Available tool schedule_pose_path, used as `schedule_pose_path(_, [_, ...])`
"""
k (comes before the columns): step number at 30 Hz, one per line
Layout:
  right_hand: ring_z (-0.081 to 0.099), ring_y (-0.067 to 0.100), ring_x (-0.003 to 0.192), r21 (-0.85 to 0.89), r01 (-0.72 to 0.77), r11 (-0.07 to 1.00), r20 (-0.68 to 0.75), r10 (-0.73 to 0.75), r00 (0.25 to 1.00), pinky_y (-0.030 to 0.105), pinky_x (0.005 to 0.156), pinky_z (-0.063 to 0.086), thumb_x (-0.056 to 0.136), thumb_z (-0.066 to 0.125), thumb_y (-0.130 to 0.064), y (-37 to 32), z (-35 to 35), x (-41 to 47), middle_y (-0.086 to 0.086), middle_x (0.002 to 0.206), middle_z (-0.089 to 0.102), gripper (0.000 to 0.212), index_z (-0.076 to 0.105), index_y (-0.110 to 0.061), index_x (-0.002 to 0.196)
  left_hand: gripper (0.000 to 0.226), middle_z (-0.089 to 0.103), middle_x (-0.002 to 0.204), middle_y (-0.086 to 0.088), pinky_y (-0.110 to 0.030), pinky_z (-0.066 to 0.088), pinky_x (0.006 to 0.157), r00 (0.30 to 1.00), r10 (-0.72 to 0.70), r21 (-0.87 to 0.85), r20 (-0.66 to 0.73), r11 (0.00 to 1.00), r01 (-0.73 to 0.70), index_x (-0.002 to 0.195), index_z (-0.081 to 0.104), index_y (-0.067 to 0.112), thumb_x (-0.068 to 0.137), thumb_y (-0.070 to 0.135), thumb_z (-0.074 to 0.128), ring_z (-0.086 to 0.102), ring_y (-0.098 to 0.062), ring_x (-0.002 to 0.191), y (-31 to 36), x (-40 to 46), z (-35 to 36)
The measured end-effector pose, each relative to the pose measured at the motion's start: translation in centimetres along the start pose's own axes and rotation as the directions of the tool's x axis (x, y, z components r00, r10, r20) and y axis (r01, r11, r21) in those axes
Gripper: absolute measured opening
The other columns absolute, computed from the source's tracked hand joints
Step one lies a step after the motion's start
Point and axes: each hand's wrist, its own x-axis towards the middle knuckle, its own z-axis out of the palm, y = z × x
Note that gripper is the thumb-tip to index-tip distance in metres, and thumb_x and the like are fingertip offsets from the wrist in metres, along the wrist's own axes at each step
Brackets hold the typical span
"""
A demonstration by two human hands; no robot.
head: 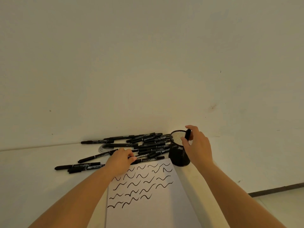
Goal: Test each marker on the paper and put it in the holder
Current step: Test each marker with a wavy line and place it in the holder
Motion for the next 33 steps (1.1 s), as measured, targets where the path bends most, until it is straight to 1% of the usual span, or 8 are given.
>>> schedule_pose_path(4, [0.055,0.022,0.087,-0.014,-0.037,0.999,-0.028,0.036,0.999,0.036,0.077,0.045,0.086,0.062,-0.024,0.0,-0.2,0.0,-0.001,0.090,0.056,0.038,0.048,-0.023,0.121,0.021,0.046,0.103,0.002,-0.026,0.041,0.079,0.999,0.000,-0.015,-0.053,1.000,-0.001,0.105,0.054,0.021,0.094,0.036,0.044,0.048,-0.013,0.091,-0.4,-0.3,-0.4])
schedule_pose_path(9, [0.055,0.021,0.086,0.002,-0.125,0.992,-0.040,0.125,0.991,0.030,0.067,0.041,0.086,0.060,-0.024,0.3,-0.6,-0.2,-0.003,0.091,0.051,0.039,0.046,-0.022,0.122,0.018,0.051,0.094,0.001,-0.022,0.036,0.060,0.985,-0.040,-0.059,-0.168,0.998,0.030,0.100,0.050,0.019,0.095,0.033,0.040,0.047,-0.009,0.072,-0.7,-1.0,-0.5])
schedule_pose_path(13, [0.049,0.024,0.104,0.021,-0.138,0.990,-0.100,0.140,0.985,0.032,0.076,0.041,0.086,0.060,-0.019,0.0,-0.9,-0.5,0.003,0.106,0.054,0.040,0.047,-0.014,0.123,0.018,0.050,0.079,0.004,-0.023,0.034,0.053,0.949,-0.029,-0.109,-0.313,0.994,-0.006,0.095,0.050,0.018,0.096,0.032,0.039,0.046,-0.009,0.063,-0.3,-1.9,-1.4])
schedule_pose_path(17, [0.042,0.031,0.113,-0.056,-0.141,0.988,-0.202,0.127,0.971,0.040,0.090,0.038,0.083,0.062,-0.016,-1.0,-1.5,-1.3,0.014,0.123,0.050,0.043,0.048,-0.005,0.123,0.012,0.051,0.078,0.009,-0.021,0.034,0.052,0.954,0.103,-0.137,-0.282,0.980,-0.147,0.095,0.049,0.024,0.095,0.033,0.041,0.047,-0.005,0.063,0.9,-3.3,-2.3])
schedule_pose_path(20, [0.039,0.031,0.117,0.038,-0.137,0.990,-0.273,0.142,0.951,0.041,0.094,0.037,0.083,0.062,-0.014,-1.9,-1.9,-2.4,0.015,0.127,0.045,0.046,0.045,-0.006,0.125,0.014,0.052,0.074,0.010,-0.021,0.036,0.054,0.947,0.169,-0.140,-0.275,0.967,-0.213,0.099,0.050,0.026,0.095,0.035,0.040,0.047,-0.004,0.062,2.0,-4.8,-2.2])
schedule_pose_path(23, [0.038,0.020,0.114,0.216,-0.104,0.971,-0.284,0.164,0.945,0.034,0.092,0.036,0.086,0.057,-0.018,-2.9,-1.9,-4.1,0.002,0.121,0.044,0.041,0.043,-0.014,0.124,0.016,0.051,0.066,0.008,-0.020,0.033,0.051,0.942,0.172,-0.263,-0.289,0.932,-0.251,0.099,0.050,0.026,0.096,0.035,0.037,0.043,-0.004,0.054,3.1,-6.4,-2.2])
schedule_pose_path(28, [0.056,0.008,0.084,0.476,-0.172,0.862,-0.067,0.231,0.971,0.018,0.067,0.040,0.089,0.052,-0.024,-5.6,-1.1,-7.4,-0.016,0.087,0.058,0.012,0.055,-0.034,0.096,0.013,0.053,0.065,0.006,-0.015,0.036,0.047,0.950,0.155,-0.419,-0.272,0.869,-0.262,0.085,0.044,0.037,0.095,0.034,0.037,0.042,0.000,0.048,4.7,-9.2,-1.6])
schedule_pose_path(33, [0.049,-0.005,0.052,0.538,-0.275,0.797,0.224,0.179,0.958,0.007,0.049,0.037,0.090,0.053,-0.032,-8.3,0.2,-9.8,-0.013,0.058,0.055,0.019,0.059,-0.022,0.075,0.011,0.055,0.069,0.011,-0.009,0.039,0.057,0.938,0.209,-0.430,-0.276,0.846,-0.315,0.093,0.053,0.030,0.094,0.031,0.042,0.050,0.005,0.062,5.6,-11.8,-1.0])
